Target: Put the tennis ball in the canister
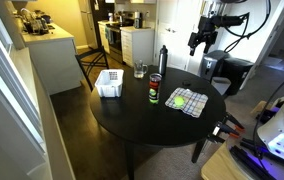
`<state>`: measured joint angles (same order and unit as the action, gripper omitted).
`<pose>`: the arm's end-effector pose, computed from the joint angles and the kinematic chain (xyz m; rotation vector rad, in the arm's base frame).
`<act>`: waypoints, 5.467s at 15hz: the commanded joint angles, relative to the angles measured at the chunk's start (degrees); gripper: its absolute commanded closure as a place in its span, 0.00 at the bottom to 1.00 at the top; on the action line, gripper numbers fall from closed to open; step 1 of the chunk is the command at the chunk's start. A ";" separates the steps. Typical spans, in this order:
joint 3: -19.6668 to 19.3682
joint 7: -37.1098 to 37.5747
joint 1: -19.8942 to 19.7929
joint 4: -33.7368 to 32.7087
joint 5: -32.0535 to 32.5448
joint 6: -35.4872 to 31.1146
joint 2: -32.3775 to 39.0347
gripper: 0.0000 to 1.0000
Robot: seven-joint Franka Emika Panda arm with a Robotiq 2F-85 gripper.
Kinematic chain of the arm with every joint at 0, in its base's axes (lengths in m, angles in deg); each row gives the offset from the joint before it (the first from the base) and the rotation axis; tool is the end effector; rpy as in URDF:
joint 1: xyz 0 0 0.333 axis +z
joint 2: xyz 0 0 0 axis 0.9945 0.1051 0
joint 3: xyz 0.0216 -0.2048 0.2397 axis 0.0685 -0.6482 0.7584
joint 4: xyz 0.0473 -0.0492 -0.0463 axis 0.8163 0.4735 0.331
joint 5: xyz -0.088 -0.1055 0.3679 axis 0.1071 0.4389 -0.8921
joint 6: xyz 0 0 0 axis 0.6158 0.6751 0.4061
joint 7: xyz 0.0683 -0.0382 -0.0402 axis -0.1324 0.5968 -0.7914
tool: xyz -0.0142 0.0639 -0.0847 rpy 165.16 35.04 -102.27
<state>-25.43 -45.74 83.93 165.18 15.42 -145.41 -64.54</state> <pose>0.4063 0.0362 0.4091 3.1201 -0.3320 0.1129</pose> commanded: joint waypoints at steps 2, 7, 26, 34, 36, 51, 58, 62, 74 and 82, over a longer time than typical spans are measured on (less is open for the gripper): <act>-1.83 -1.08 -2.04 3.22 1.17 -12.86 9.26 0.00; -5.30 -2.53 -3.68 1.35 0.67 -21.45 21.72 0.00; -8.92 -2.07 -2.37 -5.83 -0.39 -21.79 37.29 0.00; -3.65 -7.45 -3.80 -9.58 -9.11 -30.85 49.02 0.00; -2.66 -8.44 -4.01 -11.25 -9.96 -32.32 51.60 0.00; -2.21 -10.47 -3.15 -18.79 -7.70 -35.36 62.33 0.00; -5.39 -9.47 1.41 -18.86 -3.62 -35.05 64.58 0.00; -8.92 -8.35 5.36 -18.09 -0.62 -35.62 64.46 0.00; -12.09 -10.06 7.80 -15.71 2.16 -42.11 64.15 0.32; -14.73 -9.14 10.37 -14.19 4.05 -44.22 62.88 0.61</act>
<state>-38.24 -54.82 92.59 148.47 17.89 -187.28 0.27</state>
